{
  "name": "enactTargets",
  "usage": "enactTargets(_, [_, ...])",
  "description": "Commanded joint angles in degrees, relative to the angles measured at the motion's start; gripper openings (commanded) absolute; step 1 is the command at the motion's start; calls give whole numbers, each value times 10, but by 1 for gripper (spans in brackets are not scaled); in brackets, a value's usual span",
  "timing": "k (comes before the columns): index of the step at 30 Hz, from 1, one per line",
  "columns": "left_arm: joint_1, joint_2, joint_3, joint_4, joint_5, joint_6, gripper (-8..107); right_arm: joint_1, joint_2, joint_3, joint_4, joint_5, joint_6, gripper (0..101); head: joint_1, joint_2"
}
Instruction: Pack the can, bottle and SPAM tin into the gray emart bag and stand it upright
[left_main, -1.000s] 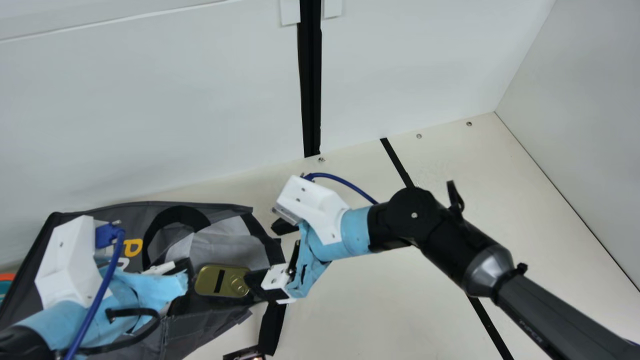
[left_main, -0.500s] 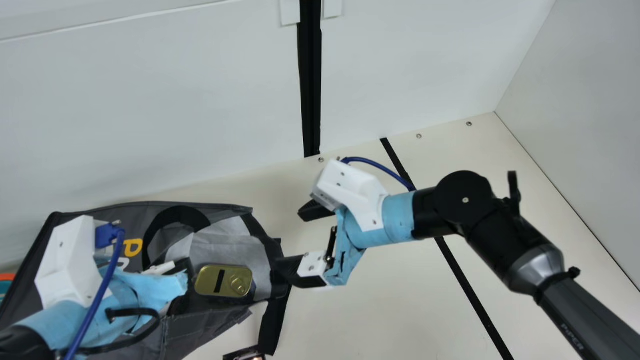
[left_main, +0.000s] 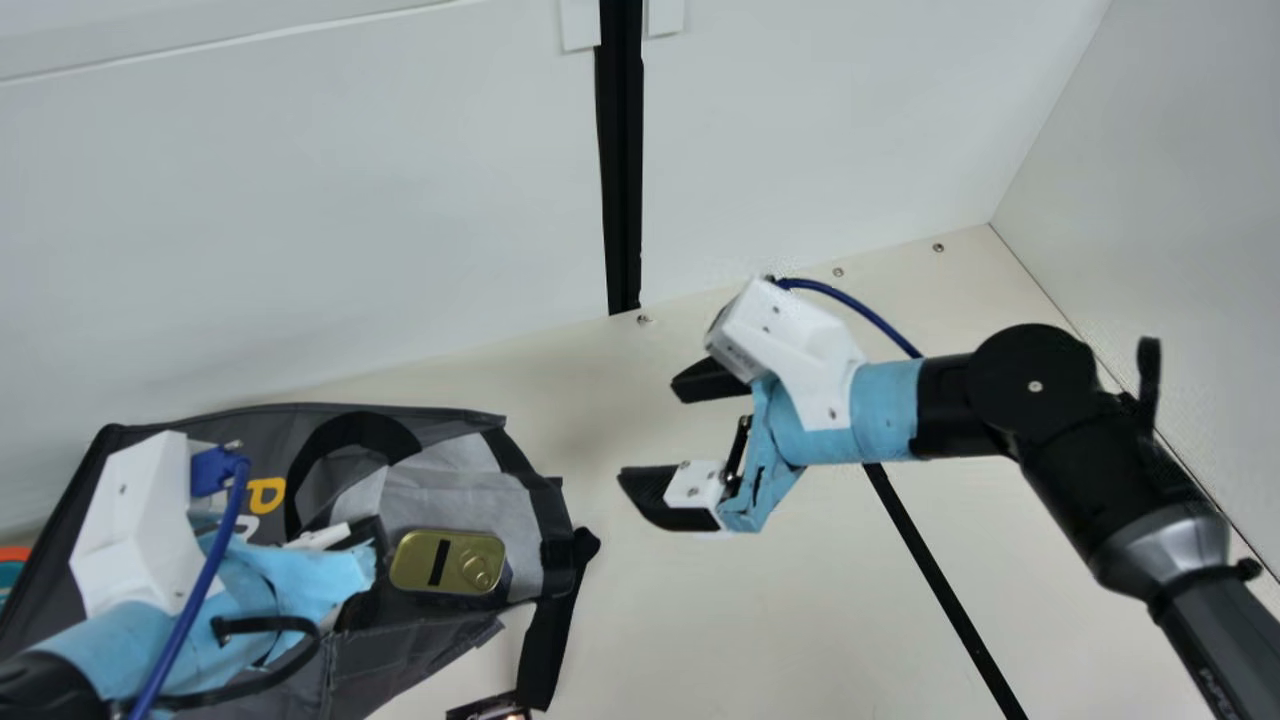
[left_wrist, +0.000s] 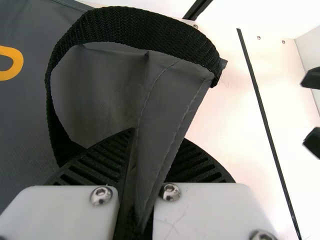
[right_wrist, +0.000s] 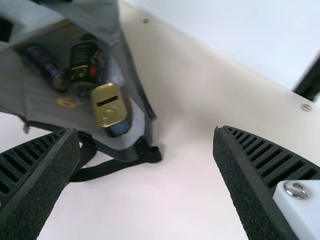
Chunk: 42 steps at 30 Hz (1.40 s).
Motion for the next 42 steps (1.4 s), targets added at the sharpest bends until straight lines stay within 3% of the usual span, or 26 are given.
enactTargets(1, [0,0,0,0,0,0,-8,-12,-8,4,-6,-11,12,95,-13,0])
enactTargets(12, [0,0,0,0,0,0,-8,-65,-67,29,-63,-58,96,95,-13,0])
enactTargets(22, [0,0,0,0,0,0,-8,-103,-115,41,-148,-100,187,95,-13,0])
enactTargets(33, [0,0,0,0,0,0,-8,-130,-158,41,-292,-128,303,95,-13,0])
enactTargets(42, [0,0,0,0,0,0,-8,-144,-182,16,-407,-111,407,95,-13,0])
